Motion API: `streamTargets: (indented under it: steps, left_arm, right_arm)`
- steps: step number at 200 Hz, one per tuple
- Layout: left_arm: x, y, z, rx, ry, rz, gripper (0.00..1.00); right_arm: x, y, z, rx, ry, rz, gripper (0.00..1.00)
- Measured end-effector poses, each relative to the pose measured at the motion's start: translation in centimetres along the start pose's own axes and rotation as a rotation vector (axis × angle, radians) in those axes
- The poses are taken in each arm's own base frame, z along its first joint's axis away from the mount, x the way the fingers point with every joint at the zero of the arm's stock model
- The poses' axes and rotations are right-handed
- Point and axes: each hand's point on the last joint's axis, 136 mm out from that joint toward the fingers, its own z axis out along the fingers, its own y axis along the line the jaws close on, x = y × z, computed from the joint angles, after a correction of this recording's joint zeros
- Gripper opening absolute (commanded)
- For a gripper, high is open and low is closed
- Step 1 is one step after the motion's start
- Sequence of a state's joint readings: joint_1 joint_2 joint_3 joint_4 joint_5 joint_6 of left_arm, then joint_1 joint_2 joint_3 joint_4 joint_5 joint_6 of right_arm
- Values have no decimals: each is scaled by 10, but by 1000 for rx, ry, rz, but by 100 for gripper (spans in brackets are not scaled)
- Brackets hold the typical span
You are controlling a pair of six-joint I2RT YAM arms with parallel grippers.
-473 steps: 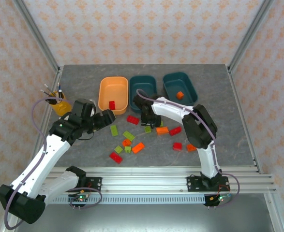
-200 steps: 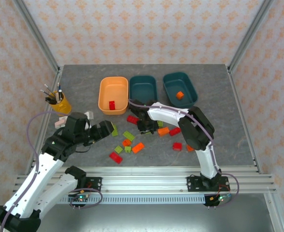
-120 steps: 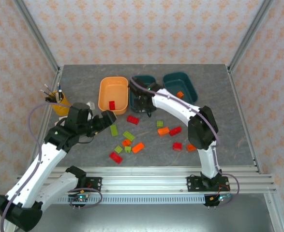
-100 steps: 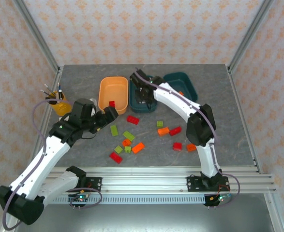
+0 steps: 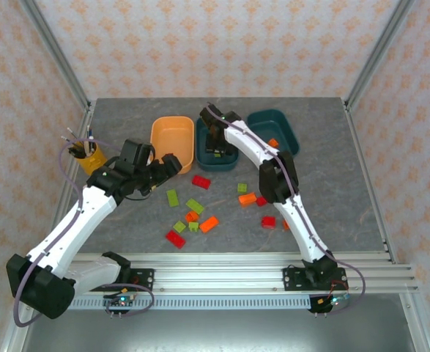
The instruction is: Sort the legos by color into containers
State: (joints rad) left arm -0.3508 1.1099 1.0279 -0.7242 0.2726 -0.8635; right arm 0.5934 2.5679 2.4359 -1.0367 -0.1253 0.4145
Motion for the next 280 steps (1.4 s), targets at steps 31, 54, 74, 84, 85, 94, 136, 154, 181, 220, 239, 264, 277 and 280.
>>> streamTargets:
  steps: [31,54,74,84,85,94,136,154,181,220,239,264,277,280]
  left_arm:
    - [12,20,-2,-83,41,-10,86]
    - [29,44,-1,-156,94,-44,77]
    - [59,72,7,-235,176,-83,70]
    - [77,86,12,-279,227,-85,69]
    - [79,87,13,-282,232,-85,69]
    - [99,98,17,-326,283,-84,69]
    - [151,120,25,-424,401,-106,69]
    - [159,120,32,-423,404,-145,69]
    - [171,118,44,-434,406,-181,69]
    - [183,116,63,-473,406,-204,65]
    - [185,117,67,-497,398,-204,62]
    - [186,121,69,-519,384,-211,57]
    - [184,120,71,-517,368,-213,51]
    - [184,120,71,-517,364,-214,50]
  right_arm:
    - [-5,14,-32,-43,-41,-36,57]
    - [0,29,-79,-94,-103,-95,54]
    - [29,38,-132,-167,-172,-173,54]
    - [51,43,-157,-224,-217,-223,55]
    - [53,43,-159,-227,-221,-225,55]
    - [76,46,-176,-285,-262,-266,56]
    - [177,14,-163,-437,-285,-359,62]
    - [215,-4,-141,-451,-239,-384,66]
    - [251,-18,-138,-523,-223,-399,70]
    - [249,-20,-169,-616,-307,-386,70]
    - [246,-19,-178,-635,-332,-386,70]
    - [246,-19,-180,-638,-338,-388,69]
    - [246,-19,-180,-638,-338,-388,69]
    - [246,-19,-180,-638,-338,-388,69]
